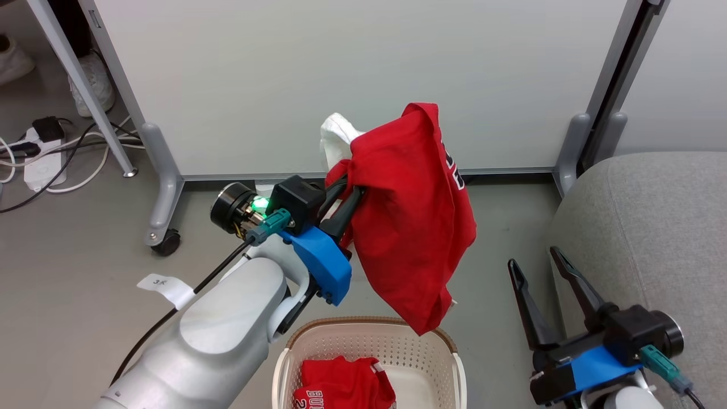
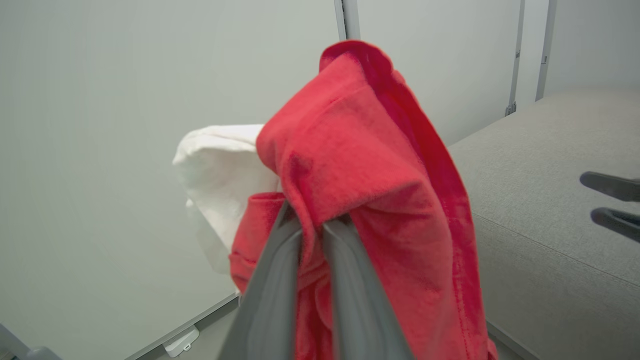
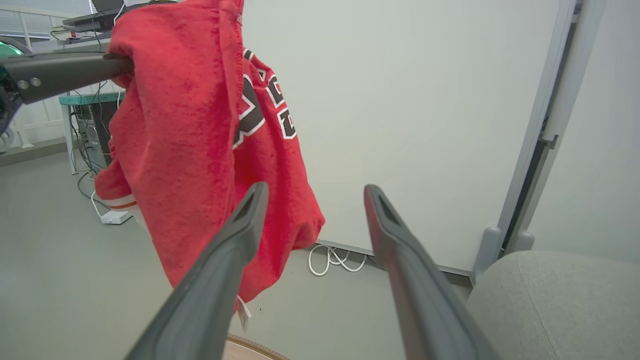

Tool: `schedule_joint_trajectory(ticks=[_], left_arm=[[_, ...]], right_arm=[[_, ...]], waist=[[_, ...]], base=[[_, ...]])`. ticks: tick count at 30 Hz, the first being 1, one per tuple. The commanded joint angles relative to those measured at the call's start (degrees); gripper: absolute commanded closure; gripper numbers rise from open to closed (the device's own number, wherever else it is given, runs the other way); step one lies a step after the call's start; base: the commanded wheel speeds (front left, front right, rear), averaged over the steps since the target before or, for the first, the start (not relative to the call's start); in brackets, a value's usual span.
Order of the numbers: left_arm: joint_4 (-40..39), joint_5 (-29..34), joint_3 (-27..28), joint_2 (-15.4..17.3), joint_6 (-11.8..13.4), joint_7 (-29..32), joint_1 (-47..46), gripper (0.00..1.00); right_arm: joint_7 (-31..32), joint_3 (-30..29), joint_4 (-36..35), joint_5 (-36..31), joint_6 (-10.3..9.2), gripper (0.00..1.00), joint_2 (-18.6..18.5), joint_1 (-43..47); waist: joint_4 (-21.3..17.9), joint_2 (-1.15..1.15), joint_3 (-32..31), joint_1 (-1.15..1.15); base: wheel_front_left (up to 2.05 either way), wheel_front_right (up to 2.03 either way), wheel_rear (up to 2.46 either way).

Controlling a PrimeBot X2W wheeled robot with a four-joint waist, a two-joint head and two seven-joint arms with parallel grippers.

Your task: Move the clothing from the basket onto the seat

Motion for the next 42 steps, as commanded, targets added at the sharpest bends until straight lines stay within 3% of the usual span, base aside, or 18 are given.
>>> schedule_joint_trajectory(ticks=[1,17,28,37,38,39,40,42], left_arm=[[-0.5,-0.2,-0.2,0.2,0.4,0.0,0.2,1.0],[-1.3,0.3,-2.3,-2.1,0.0,0.1,-0.8,1.0],[-0.8,0.8,-3.9,-4.0,-0.5,-0.2,-2.0,1.0],[-0.2,0.8,-4.3,-4.8,-0.9,-0.6,-2.7,1.0],[0.0,0.7,-4.4,-4.8,-1.0,-0.7,-2.9,1.0],[0.1,0.7,-4.4,-4.9,-1.0,-0.7,-3.0,1.0],[0.2,0.6,-4.4,-4.9,-1.0,-0.7,-3.2,1.0],[0.4,0.6,-4.4,-4.9,-1.1,-0.9,-3.4,1.0]], right_arm=[[-0.2,1.0,0.1,0.7,0.03,0.0,-0.9,-1.5],[-0.2,12.4,8.0,4.5,0.03,0.0,-5.6,-14.0],[-0.1,21.2,17.9,10.5,0.03,0.0,-5.9,-20.6],[-0.1,27.1,18.7,15.3,0.03,0.0,-6.3,-23.9],[-0.1,27.4,18.7,15.7,0.03,0.06,-6.4,-24.0],[-0.1,27.6,18.8,16.1,0.03,0.65,-6.4,-24.2],[-0.1,27.7,18.6,16.4,0.03,1.0,-6.4,-24.4],[-0.1,27.7,18.5,16.8,0.03,1.0,-6.5,-24.5]], waist=[[0.2,0.0,0.0,0.0],[3.3,0.0,0.8,0.0],[5.4,0.0,1.6,0.0],[6.0,0.0,2.7,0.0],[6.1,0.0,2.8,0.0],[6.1,0.0,2.9,0.0],[6.1,0.0,2.9,0.0],[6.1,0.0,3.1,0.0]], base=[[0.0,0.0,0.0],[0.0,0.0,0.0],[0.0,0.0,0.0],[0.0,0.0,0.0],[0.0,0.0,0.0],[0.0,0.0,0.0],[0.0,0.0,0.0],[0.0,0.0,0.0]])
